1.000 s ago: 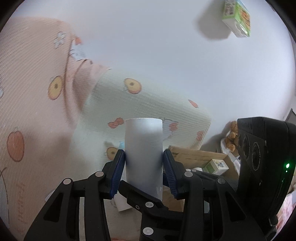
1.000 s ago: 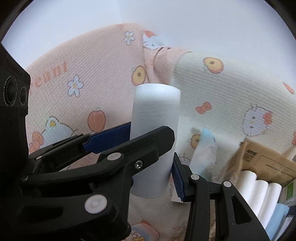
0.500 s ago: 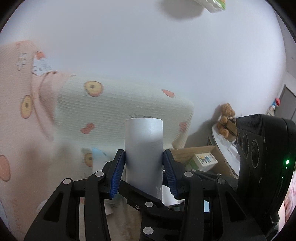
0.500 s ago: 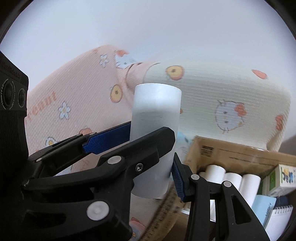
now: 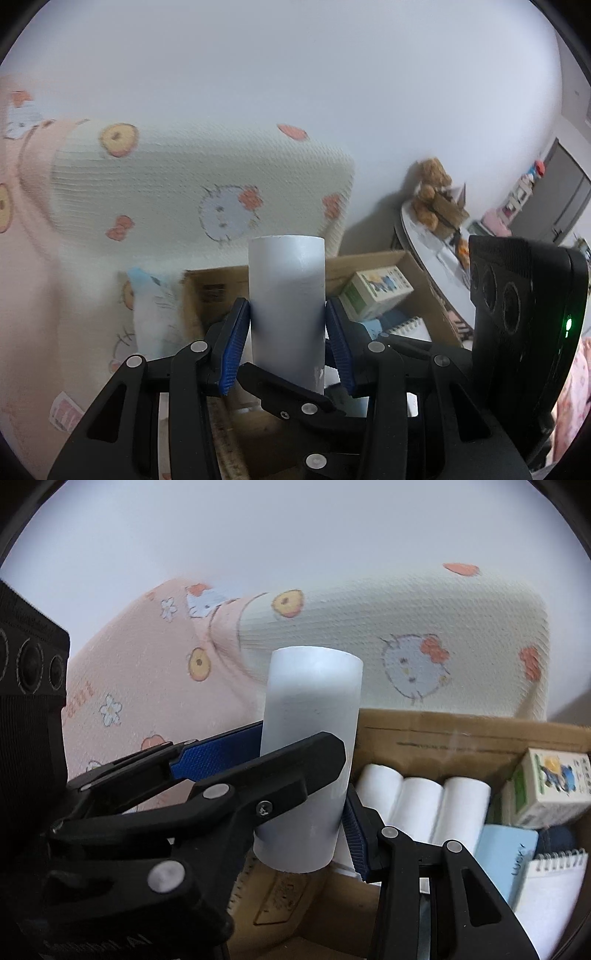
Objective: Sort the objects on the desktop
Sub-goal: 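Carry the held paper roll with the right tool over the cardboard box, then lower the roll among the other rolls and open the right tool, then move the right tool back to the last paper roll on the blanket, then position the right tool around the white roll beside the tissue pack, then close the right tool on the white paper roll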
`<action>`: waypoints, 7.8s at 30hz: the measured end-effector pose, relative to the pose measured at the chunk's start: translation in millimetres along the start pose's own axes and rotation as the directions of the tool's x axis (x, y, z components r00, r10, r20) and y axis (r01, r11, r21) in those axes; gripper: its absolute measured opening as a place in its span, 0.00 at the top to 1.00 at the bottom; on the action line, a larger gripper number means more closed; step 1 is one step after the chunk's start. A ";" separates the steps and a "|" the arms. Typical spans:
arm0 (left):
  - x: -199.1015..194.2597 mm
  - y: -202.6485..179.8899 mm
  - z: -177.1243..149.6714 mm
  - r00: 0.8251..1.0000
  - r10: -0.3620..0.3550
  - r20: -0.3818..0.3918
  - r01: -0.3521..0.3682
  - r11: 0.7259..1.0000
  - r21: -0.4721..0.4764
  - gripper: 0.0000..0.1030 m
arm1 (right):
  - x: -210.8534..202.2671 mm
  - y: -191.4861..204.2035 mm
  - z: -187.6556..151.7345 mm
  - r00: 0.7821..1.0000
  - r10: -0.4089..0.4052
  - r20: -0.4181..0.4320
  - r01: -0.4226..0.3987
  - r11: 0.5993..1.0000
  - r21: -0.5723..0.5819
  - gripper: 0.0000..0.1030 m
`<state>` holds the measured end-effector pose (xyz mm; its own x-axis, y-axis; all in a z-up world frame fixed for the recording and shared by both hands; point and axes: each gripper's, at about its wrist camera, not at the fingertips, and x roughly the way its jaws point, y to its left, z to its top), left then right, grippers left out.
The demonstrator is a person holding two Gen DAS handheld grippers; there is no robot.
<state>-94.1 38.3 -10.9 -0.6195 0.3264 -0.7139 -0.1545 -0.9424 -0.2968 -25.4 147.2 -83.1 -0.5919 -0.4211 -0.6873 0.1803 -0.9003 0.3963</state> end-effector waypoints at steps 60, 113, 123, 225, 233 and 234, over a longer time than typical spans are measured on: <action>89.2 12.7 -21.9 0.969 -0.151 -0.194 0.102 0.965 -0.241 0.64 | 12.6 -59.5 -23.2 0.975 -0.208 -0.081 0.215 0.972 0.092 0.59; -70.7 180.2 -82.7 0.933 0.255 0.254 -0.113 0.878 -0.465 0.49 | 30.1 106.1 -5.6 0.951 -0.300 0.082 0.311 0.925 -0.218 0.42; -85.1 213.7 -101.3 0.928 0.269 0.258 -0.101 0.847 -0.522 0.49 | 57.1 152.6 -12.5 0.948 -0.292 0.129 0.318 0.891 -0.324 0.42; 80.9 310.1 -155.7 0.958 -0.286 -0.023 0.197 0.711 -0.675 0.56 | 265.4 98.3 -83.2 0.944 -0.278 -0.177 0.231 0.942 -0.245 0.46; 60.9 313.5 -166.9 0.971 -0.239 0.003 0.178 0.716 -0.675 0.56 | 266.5 112.0 -84.2 0.955 -0.254 -0.155 0.199 0.932 -0.303 0.47; 56.6 312.2 -167.3 0.975 -0.224 0.006 0.170 0.720 -0.672 0.56 | 266.8 115.4 -84.7 0.957 -0.246 -0.155 0.189 0.931 -0.312 0.47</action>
<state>-48.6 -225.1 -250.1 -0.5740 0.5287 -0.6253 0.3010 -0.5739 -0.7616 -95.9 -78.4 -272.3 -0.4888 -0.1981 -0.8496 0.3014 -0.9523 0.0486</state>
